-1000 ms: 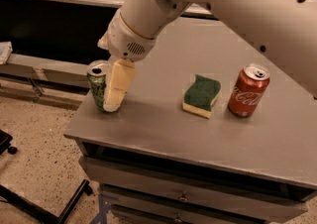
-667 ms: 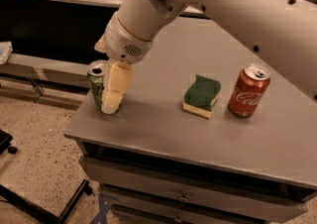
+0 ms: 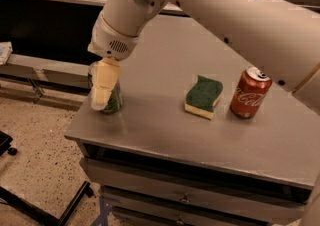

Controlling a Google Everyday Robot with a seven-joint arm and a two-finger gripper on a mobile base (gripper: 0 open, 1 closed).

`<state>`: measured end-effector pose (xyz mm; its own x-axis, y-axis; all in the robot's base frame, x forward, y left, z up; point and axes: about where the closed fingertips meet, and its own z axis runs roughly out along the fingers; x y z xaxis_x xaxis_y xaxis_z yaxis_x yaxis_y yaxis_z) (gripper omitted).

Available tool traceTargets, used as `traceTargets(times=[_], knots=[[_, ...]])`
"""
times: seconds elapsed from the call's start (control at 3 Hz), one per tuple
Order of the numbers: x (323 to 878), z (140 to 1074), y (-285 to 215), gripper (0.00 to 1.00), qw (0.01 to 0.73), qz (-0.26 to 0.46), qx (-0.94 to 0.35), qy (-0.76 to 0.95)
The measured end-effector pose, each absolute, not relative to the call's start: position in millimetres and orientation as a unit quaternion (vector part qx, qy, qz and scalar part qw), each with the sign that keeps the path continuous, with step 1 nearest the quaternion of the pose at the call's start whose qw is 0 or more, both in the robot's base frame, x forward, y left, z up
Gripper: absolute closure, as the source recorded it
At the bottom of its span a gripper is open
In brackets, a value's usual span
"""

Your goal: Pick green can

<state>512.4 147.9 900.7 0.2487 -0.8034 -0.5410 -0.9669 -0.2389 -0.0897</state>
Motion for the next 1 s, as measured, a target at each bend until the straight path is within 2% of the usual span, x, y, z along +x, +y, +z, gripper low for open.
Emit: traceTargets(times=[0.67, 1.0], knots=[[512.4, 901.2, 146.8, 0.01, 0.208, 0.196, -0.762, 0.581], [507.4, 917.5, 103.4, 0.22, 0.223, 0.196, -0.756, 0.583]])
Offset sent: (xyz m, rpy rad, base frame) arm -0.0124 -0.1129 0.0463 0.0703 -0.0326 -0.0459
